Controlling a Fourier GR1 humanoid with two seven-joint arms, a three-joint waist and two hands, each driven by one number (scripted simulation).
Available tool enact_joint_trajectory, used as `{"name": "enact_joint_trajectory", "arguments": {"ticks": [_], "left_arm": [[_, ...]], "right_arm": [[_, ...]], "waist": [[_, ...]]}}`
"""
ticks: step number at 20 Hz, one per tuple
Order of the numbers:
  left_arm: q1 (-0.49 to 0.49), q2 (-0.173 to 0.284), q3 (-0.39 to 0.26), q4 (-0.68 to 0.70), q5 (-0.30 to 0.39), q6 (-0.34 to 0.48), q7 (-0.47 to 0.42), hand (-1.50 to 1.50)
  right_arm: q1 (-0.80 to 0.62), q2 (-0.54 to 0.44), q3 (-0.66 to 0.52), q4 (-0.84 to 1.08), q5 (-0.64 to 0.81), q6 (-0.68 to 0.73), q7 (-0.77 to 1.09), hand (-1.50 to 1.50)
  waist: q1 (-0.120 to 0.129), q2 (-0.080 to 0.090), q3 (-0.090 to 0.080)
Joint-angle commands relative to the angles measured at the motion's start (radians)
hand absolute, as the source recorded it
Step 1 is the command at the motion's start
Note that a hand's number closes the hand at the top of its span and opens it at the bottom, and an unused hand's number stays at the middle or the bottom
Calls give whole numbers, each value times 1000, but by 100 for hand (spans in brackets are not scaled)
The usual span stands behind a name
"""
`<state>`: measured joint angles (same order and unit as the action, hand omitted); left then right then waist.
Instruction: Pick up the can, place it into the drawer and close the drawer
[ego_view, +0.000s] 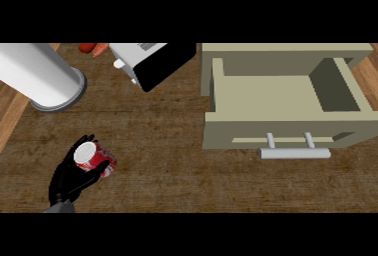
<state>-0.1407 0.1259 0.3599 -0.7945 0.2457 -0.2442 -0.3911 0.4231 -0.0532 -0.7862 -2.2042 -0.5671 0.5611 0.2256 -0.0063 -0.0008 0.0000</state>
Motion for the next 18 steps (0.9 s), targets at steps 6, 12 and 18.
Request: {"name": "enact_joint_trajectory", "arguments": {"ticks": [6,12,18], "left_arm": [[-57,-58,-59,-16,20,-36,-18,150],[-11,-59,-106,-234,65,-82,81,150],[-131,-110,-123,-286,79,67,178,150]], "right_arm": [[14,31,-6,-8,-2,14,17,-150],[43,53,2,-81,-41,-2,46,-150],[65,53,51,-86,-2,-18,5,-150]], "waist": [[0,0,0],[4,-3,1],[-2,-1,0]]}}
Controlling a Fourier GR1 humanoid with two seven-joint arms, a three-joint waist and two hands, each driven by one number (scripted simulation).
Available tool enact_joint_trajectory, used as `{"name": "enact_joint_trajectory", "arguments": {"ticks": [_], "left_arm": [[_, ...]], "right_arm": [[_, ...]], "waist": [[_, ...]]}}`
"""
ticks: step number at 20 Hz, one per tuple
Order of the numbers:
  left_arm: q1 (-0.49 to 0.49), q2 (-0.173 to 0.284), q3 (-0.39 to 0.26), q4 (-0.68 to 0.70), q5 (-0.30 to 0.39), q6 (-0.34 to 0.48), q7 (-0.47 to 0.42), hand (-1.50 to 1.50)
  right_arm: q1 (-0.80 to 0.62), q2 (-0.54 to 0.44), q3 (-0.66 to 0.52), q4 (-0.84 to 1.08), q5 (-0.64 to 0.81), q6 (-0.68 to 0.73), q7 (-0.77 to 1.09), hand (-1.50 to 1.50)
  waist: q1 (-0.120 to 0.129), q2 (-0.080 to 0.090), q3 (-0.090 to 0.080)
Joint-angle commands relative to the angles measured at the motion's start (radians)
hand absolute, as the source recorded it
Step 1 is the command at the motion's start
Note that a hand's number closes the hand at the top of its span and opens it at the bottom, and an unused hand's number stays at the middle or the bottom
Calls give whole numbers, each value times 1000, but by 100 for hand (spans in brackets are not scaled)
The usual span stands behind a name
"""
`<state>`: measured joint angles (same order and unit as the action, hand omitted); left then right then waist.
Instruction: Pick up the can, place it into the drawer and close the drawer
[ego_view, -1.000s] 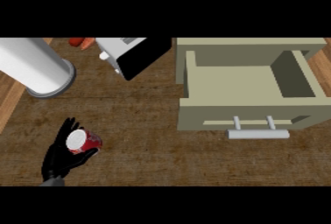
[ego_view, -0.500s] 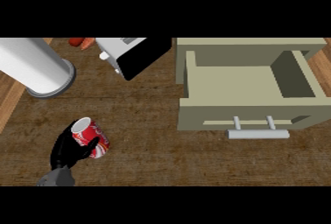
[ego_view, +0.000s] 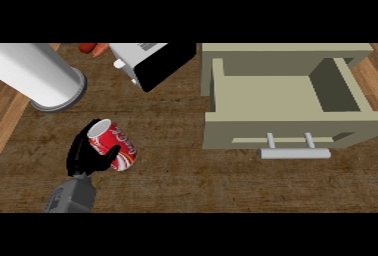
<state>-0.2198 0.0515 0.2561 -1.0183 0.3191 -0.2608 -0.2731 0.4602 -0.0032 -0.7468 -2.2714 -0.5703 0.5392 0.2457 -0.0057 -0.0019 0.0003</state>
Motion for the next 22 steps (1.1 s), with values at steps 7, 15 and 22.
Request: {"name": "enact_joint_trajectory", "arguments": {"ticks": [7,15,22], "left_arm": [[-20,-51,-172,-229,23,253,91,150],[-144,-29,-202,-316,-30,343,223,150],[-297,-51,-287,-416,-84,542,379,150]], "right_arm": [[-7,-13,-15,7,-15,-15,-2,-150],[41,3,21,-74,-10,-55,8,-150],[52,3,42,-12,-13,-30,-48,-150]], "waist": [[3,-1,0],[-2,0,0],[-5,0,0]]}}
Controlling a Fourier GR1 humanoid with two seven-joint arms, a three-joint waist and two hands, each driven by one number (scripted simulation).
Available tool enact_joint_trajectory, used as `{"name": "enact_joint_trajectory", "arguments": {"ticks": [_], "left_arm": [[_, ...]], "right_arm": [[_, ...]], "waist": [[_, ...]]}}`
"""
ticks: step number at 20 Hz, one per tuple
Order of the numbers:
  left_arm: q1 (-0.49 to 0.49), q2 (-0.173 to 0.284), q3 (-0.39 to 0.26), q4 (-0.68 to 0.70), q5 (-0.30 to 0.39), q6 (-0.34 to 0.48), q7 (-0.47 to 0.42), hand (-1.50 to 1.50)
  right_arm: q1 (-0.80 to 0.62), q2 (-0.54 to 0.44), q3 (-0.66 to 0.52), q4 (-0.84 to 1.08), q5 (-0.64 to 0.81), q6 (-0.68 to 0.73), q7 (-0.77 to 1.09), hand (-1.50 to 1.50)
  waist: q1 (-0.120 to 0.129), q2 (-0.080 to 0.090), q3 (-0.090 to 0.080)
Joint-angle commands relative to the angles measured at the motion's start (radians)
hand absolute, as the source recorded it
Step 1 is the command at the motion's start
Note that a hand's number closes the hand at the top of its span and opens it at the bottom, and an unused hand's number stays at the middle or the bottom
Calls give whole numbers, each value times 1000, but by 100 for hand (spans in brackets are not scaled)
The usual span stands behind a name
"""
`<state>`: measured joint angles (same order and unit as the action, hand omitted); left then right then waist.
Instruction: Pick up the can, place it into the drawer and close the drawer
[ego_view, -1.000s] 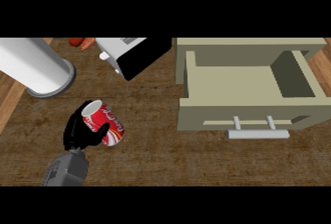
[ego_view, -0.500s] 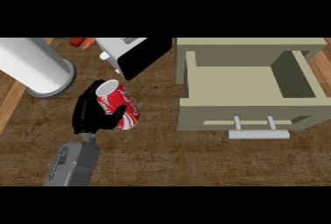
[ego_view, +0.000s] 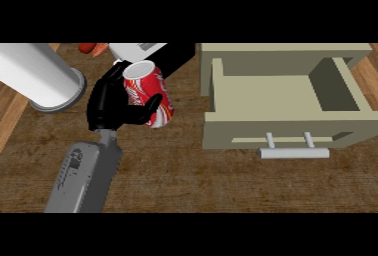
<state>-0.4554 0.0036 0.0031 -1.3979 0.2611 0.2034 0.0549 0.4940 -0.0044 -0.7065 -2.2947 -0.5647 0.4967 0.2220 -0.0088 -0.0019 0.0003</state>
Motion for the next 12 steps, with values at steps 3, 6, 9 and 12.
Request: {"name": "enact_joint_trajectory", "arguments": {"ticks": [3,6,9,12], "left_arm": [[-116,7,-30,-92,-36,91,179,150],[-163,-3,-38,11,-55,99,86,150],[-263,-3,-40,-26,-77,169,209,150],[-333,-4,-118,105,-25,249,114,150]], "right_arm": [[-7,-31,-40,1,-41,2,28,-150],[-9,4,5,35,30,14,-45,-150],[15,4,75,-5,42,-44,-12,-150],[-89,-2,42,4,52,-66,49,-150]], "waist": [[1,-1,0],[-3,1,0],[-2,0,0],[-6,4,0]]}}
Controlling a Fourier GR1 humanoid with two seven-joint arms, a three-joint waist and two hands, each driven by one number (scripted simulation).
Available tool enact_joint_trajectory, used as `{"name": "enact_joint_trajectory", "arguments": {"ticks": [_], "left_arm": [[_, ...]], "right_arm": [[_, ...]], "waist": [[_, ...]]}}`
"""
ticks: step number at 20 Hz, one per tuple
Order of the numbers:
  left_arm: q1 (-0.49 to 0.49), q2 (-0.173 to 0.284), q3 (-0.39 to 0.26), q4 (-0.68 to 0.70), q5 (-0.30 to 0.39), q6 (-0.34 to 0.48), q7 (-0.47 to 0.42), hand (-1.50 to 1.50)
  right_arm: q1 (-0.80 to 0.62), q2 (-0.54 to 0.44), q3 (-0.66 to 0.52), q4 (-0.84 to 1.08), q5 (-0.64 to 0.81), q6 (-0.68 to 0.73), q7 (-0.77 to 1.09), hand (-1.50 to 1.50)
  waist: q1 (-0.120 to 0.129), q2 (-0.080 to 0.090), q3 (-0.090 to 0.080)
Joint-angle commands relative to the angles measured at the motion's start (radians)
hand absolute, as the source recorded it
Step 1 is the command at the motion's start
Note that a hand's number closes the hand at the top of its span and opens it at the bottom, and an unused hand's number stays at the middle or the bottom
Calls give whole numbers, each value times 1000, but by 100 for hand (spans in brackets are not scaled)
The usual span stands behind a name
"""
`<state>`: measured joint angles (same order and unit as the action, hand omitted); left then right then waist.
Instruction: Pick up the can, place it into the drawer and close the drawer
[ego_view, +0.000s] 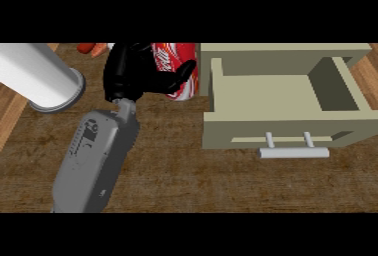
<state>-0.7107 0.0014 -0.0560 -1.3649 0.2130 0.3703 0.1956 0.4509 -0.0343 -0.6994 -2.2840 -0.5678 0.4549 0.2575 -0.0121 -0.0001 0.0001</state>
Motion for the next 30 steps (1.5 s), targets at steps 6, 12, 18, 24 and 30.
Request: {"name": "enact_joint_trajectory", "arguments": {"ticks": [6,12,18,24,30], "left_arm": [[-241,-1,-43,194,44,113,10,150],[-419,-1,-76,363,100,197,-32,150],[-527,-1,-115,494,195,226,-69,150],[-578,-1,-219,613,349,278,-186,150],[-670,-1,-272,711,434,304,-200,150]], "right_arm": [[-37,26,22,14,59,7,1,-150],[-33,2,-4,27,18,18,0,-150],[-83,-2,15,11,42,-19,25,-150],[-33,12,11,-35,-3,9,46,-150],[-74,32,40,-14,60,-1,31,-150]], "waist": [[-6,2,0],[-15,3,0],[-16,5,0],[-44,7,1],[-44,8,1]]}}
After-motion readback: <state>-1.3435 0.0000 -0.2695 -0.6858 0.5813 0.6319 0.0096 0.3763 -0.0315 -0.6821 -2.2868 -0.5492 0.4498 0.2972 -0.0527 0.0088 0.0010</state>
